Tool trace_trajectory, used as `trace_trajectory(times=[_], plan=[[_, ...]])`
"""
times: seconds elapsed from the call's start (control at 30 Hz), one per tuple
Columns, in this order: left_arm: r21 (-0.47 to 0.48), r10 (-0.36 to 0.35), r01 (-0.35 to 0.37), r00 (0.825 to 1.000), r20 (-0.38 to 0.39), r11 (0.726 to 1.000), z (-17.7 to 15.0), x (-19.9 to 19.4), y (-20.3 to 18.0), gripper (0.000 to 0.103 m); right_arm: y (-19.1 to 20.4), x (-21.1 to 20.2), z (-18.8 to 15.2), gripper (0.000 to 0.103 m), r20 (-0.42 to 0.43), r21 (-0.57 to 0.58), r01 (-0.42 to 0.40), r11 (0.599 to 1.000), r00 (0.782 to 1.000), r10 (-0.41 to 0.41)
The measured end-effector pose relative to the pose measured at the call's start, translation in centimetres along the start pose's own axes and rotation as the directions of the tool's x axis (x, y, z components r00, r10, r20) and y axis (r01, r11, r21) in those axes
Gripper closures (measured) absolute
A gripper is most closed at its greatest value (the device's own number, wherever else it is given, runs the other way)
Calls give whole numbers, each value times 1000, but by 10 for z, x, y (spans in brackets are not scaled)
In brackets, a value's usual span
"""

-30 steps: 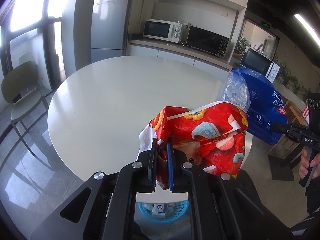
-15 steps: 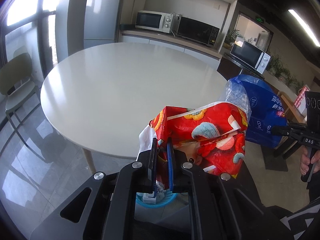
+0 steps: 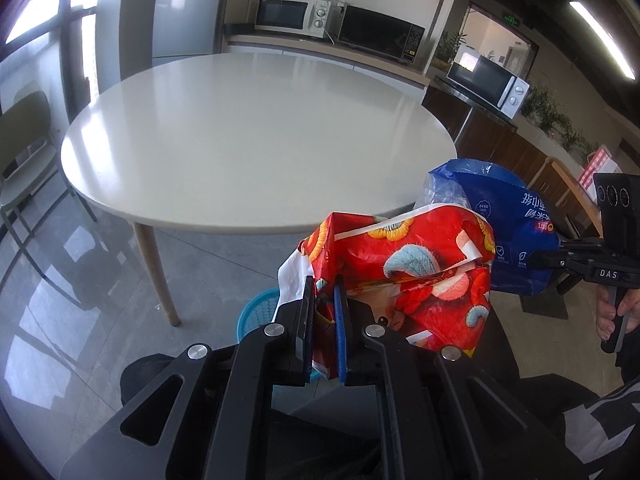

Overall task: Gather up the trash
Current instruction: 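Lift both bags and carry them down over the blue wastebasket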

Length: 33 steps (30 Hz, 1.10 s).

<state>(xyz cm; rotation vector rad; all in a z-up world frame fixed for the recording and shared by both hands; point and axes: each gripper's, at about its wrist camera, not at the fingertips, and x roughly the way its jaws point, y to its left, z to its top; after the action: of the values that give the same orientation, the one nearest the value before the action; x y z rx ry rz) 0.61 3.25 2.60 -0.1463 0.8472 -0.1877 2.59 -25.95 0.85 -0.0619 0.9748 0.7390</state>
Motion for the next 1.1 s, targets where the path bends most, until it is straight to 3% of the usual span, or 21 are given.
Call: trace_trajectory(times=[0.3, 0.77, 1.1], plan=[[-74, 13, -21, 994, -110, 997, -34, 44, 15, 95, -18, 50, -19, 101, -95, 52, 5, 999, 995, 0], [-211, 20, -80, 962, -272, 974, -62, 119, 52, 95, -63, 154, -30, 101, -230, 144, 77, 987, 972, -42], [-288, 25, -144, 924, -382, 947, -69, 182, 69, 95, -95, 260, -11, 101, -374, 258, 140, 956, 927, -35]])
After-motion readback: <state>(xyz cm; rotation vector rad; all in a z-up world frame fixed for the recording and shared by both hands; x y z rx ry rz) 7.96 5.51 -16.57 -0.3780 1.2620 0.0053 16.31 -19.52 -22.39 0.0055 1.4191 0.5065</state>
